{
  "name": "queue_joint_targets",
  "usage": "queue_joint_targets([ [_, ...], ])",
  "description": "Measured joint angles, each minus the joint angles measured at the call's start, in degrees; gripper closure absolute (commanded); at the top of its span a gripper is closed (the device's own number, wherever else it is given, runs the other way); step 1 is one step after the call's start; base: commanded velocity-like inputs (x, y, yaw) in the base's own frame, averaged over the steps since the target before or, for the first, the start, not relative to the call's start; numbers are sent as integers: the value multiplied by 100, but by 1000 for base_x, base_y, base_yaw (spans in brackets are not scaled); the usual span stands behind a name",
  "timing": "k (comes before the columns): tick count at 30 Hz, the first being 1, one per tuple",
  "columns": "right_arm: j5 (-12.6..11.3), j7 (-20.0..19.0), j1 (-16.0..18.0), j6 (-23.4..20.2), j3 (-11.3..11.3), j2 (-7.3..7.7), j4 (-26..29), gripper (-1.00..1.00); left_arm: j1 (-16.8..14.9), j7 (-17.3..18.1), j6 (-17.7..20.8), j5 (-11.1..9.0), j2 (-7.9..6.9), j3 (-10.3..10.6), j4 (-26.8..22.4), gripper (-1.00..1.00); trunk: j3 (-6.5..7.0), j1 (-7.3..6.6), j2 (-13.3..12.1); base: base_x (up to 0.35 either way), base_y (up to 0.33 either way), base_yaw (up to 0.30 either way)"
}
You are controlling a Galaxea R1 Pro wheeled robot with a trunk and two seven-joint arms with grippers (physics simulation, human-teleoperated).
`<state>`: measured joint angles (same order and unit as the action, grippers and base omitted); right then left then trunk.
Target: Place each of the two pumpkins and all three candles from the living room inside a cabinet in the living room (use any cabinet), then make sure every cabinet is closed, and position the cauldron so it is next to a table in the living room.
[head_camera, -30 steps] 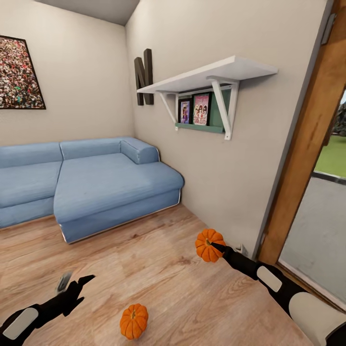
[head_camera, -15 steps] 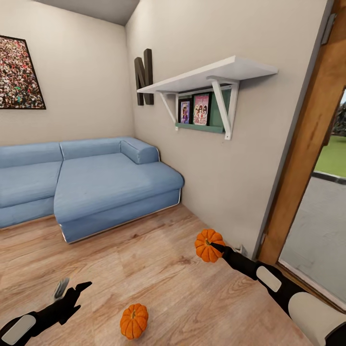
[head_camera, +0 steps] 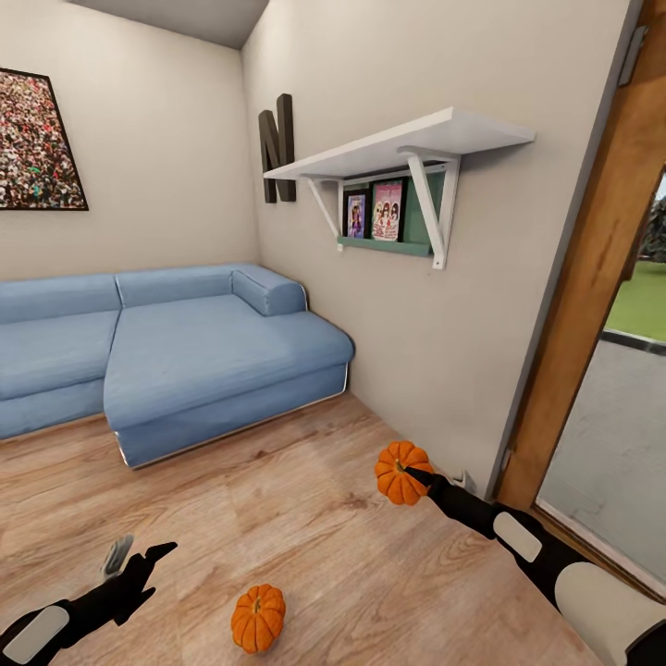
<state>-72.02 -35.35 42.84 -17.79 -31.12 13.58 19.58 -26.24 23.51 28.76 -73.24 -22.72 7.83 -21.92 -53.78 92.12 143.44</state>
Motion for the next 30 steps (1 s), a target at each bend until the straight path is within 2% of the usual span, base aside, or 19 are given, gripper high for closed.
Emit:
queue_joint_targets([
  [30, -7, 41, 0, 7, 7, 0, -9, 100, 0, 1, 0, -6, -6, 0, 0, -100, 0, 0, 0, -4, 2, 0],
])
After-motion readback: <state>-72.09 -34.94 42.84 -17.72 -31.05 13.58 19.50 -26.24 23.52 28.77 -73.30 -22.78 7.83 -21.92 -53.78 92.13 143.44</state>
